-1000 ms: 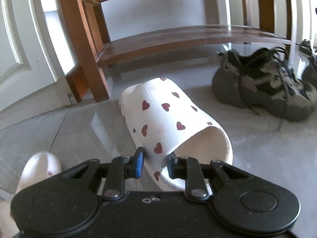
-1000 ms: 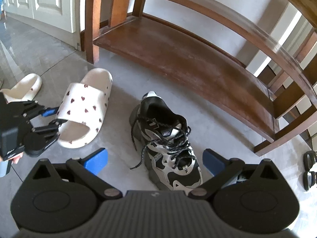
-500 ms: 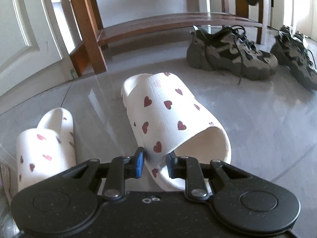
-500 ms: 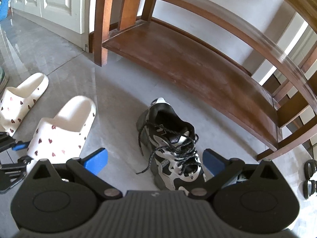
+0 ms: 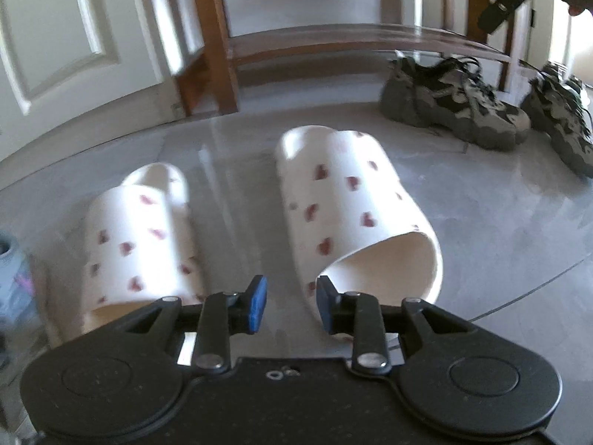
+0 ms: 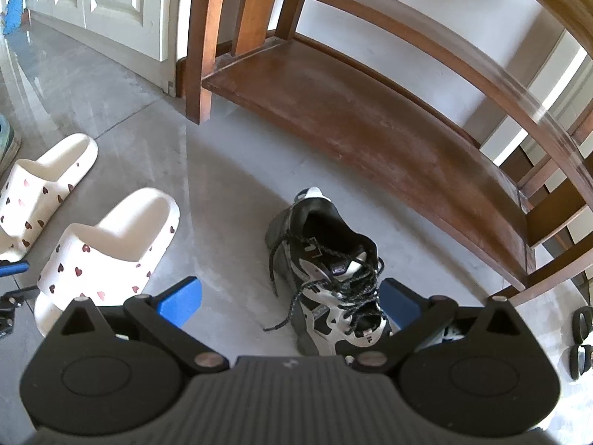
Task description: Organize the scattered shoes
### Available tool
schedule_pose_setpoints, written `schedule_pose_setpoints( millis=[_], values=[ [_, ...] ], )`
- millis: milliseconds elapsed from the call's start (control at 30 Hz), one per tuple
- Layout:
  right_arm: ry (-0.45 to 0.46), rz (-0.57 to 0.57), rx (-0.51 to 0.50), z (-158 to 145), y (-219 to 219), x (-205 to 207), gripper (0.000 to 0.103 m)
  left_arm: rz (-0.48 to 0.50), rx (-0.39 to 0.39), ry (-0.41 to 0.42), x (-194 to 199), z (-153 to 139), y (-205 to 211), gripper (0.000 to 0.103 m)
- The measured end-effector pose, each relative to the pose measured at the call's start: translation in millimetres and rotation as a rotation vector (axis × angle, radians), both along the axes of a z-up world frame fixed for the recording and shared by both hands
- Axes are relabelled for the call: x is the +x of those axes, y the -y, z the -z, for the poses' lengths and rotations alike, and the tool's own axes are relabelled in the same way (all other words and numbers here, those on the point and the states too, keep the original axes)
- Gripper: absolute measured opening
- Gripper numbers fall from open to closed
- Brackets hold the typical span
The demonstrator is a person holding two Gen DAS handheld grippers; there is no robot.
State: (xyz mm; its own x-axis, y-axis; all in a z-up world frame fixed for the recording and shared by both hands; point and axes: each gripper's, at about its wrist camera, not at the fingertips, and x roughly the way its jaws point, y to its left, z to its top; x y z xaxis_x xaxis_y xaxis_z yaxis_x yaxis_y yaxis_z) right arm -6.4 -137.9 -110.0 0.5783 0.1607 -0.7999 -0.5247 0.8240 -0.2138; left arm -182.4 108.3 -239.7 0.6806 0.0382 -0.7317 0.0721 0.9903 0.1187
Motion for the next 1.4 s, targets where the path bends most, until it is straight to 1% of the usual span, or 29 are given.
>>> schedule_pose_setpoints(
  millis=[100,133,167,267,300,367,433,533,600,633,700,733,767,800,900,1033,1067,1167,1333,1400],
  values=[
    [-0.003,-0.009,-0.002,2,-3,1,0.102,-0.116,-0.076,-0.011,-5,-4,-24,0.028],
    [-0.004,-0.011,-0.002,3,-4,1,0.102,-0.163,-0.117,-0.006,-7,-5,-35,0.028],
    [-0.006,-0.012,-0.004,4,-5,2,0.102,-0.199,-0.148,0.009,-9,-6,-43,0.028],
    [-0.01,-0.016,-0.01,6,-8,2,0.102,-0.274,-0.198,0.045,-9,-7,-58,0.03],
    [-0.011,-0.018,-0.012,7,-9,2,0.102,-0.285,-0.207,0.046,-8,-6,-60,0.03],
    [-0.011,-0.022,-0.017,8,-11,2,0.102,-0.334,-0.266,0.034,1,-1,-67,0.03],
    [-0.008,-0.023,-0.023,8,-11,2,0.102,-0.366,-0.303,0.022,8,5,-71,0.03],
    [-0.005,-0.018,-0.028,8,-9,2,0.102,-0.398,-0.32,0.032,16,11,-72,0.029],
    [-0.008,-0.014,-0.03,8,-8,2,0.102,-0.387,-0.284,0.058,22,10,-66,0.028],
    [-0.009,-0.012,-0.031,9,-7,2,0.102,-0.379,-0.278,0.059,23,10,-66,0.027],
    [-0.013,-0.01,-0.031,9,-6,2,0.102,-0.357,-0.276,0.051,27,10,-63,0.023],
    [-0.014,-0.011,-0.031,9,-6,3,0.102,-0.344,-0.274,0.044,30,11,-61,0.023],
    [-0.015,-0.013,-0.03,10,-7,3,0.102,-0.328,-0.257,0.04,33,11,-58,0.021],
    [-0.014,-0.017,-0.029,10,-7,3,0.102,-0.312,-0.241,0.037,35,12,-55,0.017],
    [-0.014,-0.03,-0.03,10,-9,2,0.102,-0.273,-0.228,0.031,39,12,-49,0.015],
    [-0.031,-0.05,-0.024,15,-9,1,0.102,-0.204,-0.183,0.027,45,13,-38,0.014],
    [-0.035,-0.057,-0.021,16,-9,1,0.102,-0.192,-0.177,0.027,46,13,-36,0.012],
    [-0.045,-0.077,-0.014,20,-10,-1,0.102,-0.163,-0.152,0.029,43,13,-31,0.012],
    [-0.055,-0.098,-0.026,25,-16,-5,0.102,-0.143,-0.188,0.005,36,9,-35,0.013],
    [-0.053,-0.099,-0.025,25,-17,-5,0.102,-0.119,-0.212,-0.002,29,1,-39,0.017]
  ],
)
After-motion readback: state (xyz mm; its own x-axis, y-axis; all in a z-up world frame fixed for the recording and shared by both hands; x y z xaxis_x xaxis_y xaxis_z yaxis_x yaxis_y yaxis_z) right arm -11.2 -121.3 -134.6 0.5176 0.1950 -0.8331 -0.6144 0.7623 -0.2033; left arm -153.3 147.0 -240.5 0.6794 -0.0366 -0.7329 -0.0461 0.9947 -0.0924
